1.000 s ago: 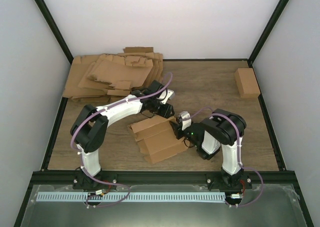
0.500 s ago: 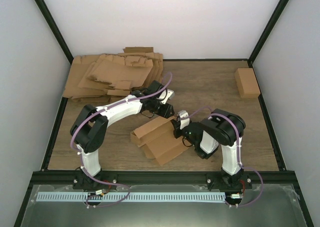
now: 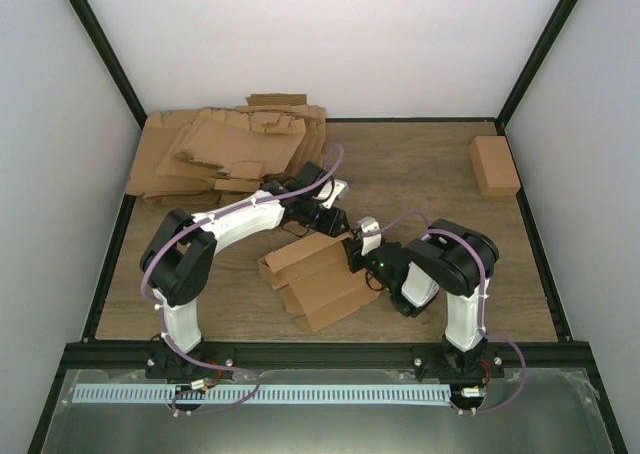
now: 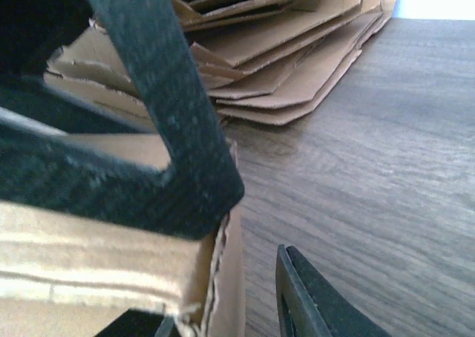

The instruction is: Fold the paper box

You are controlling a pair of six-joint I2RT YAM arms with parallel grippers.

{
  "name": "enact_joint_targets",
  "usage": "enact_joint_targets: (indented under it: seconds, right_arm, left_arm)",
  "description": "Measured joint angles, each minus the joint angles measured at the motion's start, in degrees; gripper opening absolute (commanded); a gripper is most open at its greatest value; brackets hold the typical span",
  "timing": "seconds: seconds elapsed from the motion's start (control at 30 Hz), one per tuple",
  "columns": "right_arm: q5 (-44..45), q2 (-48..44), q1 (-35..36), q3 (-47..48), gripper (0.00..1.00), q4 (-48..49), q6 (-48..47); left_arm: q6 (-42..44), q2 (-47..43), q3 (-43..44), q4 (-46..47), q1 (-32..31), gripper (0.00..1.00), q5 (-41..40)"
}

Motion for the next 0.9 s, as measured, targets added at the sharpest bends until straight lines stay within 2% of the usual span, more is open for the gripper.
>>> enact_joint_targets:
  seconds: [0.1,0.17,0.3,0.4,0.57,0.77,0.9]
  right_arm:
    - [0.2,-1.0,0.0,0.0,0.25,0.3,0.0]
    - [0.2,-1.1,0.0,0.0,0.20,0.4,0.0]
    - [0.2,-1.1,0.1,0.0,0.02,0.6,0.4]
    - [0.2,-1.2,0.2,0.0,0.01,0.6,0.3]
    - [0.5,-1.5,0.2,0.0,0.01,0.1,0.3]
    - [3.2,-4.3,0.1,0.0,0.01,-2.3,1.4]
    - [7.9,-9.5,-0.2,0.5,0.01,-9.2,5.2]
  left_arm:
    - [-0.2,-0.1,-0.2,0.5,0.0,0.49,0.2]
    - [-0.4,-0.2,-0.3,0.4,0.0,0.49,0.3]
    - [-1.1,-0.2,-0.7,1.1,0.0,0.49,0.6]
    - [-1.4,-0.2,-0.9,1.7,0.0,0.50,0.8]
    - [-2.2,-1.4,-1.2,0.6,-0.1,0.68,-0.1]
    - [-2.5,-8.6,1.5,-5.9,-1.9,1.00,-6.2]
    - [-3.8,-18.2,3.2,-6.9,-3.0,1.00,-10.0]
